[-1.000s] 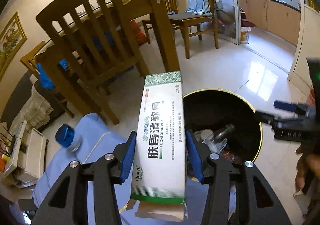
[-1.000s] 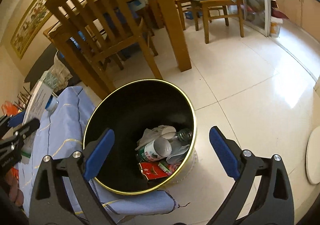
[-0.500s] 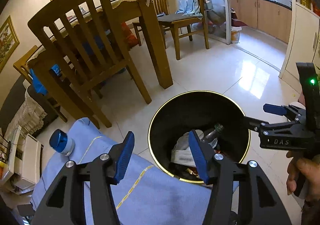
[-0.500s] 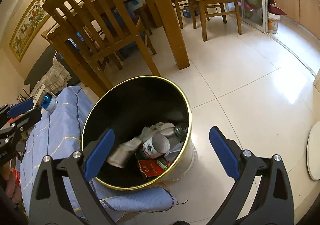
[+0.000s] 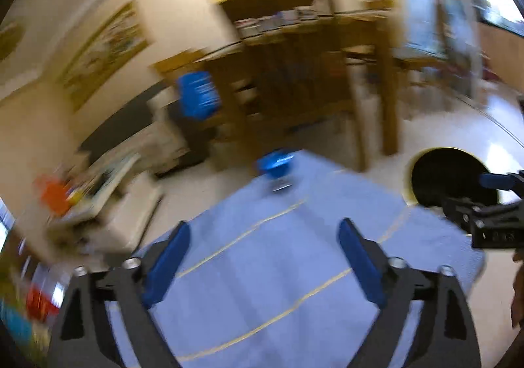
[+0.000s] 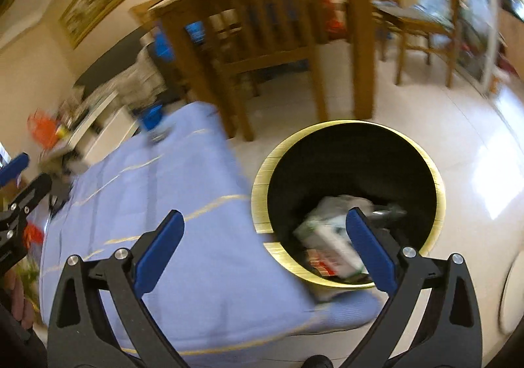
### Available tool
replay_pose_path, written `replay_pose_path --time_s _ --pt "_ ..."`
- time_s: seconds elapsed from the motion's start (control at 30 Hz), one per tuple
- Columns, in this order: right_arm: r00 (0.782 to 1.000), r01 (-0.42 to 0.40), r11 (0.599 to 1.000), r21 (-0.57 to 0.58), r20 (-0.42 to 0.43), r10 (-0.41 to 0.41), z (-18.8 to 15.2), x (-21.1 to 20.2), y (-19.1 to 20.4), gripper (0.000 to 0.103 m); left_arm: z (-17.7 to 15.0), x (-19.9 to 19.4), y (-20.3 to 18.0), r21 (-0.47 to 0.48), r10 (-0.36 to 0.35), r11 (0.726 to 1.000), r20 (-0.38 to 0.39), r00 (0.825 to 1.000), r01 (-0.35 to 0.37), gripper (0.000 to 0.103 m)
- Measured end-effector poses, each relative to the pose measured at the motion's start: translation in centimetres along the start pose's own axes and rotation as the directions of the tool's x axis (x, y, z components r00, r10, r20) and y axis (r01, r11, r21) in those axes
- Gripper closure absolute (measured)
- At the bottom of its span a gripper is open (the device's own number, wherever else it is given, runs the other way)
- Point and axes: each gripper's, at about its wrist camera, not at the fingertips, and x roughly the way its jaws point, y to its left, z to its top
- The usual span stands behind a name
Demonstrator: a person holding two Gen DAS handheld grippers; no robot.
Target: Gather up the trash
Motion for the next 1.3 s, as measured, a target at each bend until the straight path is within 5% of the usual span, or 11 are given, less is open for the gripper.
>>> replay_pose_path --time_s 0.17,0.43,0.67,1.3 --pt "0.998 -0.003 0.966 -0.257 0.057 0.018 -0.5 -1.1 14.0 0.005 -4.5 -2.5 7.2 -0.120 0.225 0.965 -0.077 0.971 -0.233 0.008" --pt "0.978 -0.158 0.930 -0.333 0.079 0.194 -1.2 -5.3 25.4 0.005 -9.6 -8.0 15.3 -0.315 0.270 0.903 -0.118 0.956 -0.293 0.007" --pt "0.966 -0.152 0.905 -0.398 0.133 0.221 -2.1 -8.6 28.4 0.005 -10.8 -9.7 17.0 -0.409 0.255 0.869 -0.115 0.960 -0.279 0.007" --pt "0.969 -0.151 0.900 -0.409 0.118 0.216 -3.5 -8.2 26.5 0.005 -10.9 -8.8 16.4 -0.408 0.215 0.879 -0.117 0.969 -0.245 0.007"
